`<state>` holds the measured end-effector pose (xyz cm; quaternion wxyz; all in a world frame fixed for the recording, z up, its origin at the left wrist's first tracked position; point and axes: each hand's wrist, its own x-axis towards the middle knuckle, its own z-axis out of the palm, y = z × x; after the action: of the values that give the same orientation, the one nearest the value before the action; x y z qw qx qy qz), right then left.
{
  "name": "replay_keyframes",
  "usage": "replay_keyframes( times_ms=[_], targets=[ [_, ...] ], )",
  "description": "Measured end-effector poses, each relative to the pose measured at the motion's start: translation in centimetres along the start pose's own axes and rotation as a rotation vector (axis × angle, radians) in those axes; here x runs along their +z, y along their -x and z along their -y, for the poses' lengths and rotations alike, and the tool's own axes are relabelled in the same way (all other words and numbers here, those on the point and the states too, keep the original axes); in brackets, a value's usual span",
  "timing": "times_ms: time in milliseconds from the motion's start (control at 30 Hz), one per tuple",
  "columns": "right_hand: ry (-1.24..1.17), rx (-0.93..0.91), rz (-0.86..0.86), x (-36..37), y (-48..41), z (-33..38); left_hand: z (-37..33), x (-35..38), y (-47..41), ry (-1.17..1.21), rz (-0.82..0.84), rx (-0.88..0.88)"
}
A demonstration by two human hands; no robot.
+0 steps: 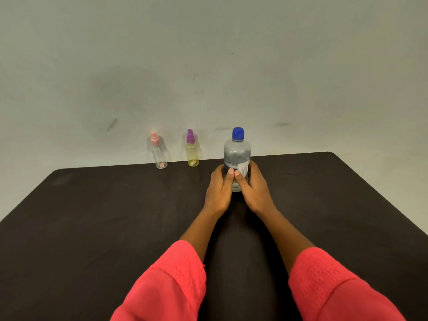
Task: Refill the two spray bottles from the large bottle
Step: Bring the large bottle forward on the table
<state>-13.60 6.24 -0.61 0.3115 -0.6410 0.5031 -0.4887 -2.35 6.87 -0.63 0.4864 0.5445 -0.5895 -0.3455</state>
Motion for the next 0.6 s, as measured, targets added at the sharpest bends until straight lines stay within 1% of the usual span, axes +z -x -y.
replay_keyframes(
  times_ms=[267,600],
  targets=[
    [0.011,-0.003,0.012,-1.9,7.0,1.4,-1.2,0.1,7.0,-0.082,0.018,-0.018],
    [-0.011,-0.012,0.011,-3.7,13.4,3.1,-2.6,0.1,13.8,-0.058,0.019,0.004]
  ],
)
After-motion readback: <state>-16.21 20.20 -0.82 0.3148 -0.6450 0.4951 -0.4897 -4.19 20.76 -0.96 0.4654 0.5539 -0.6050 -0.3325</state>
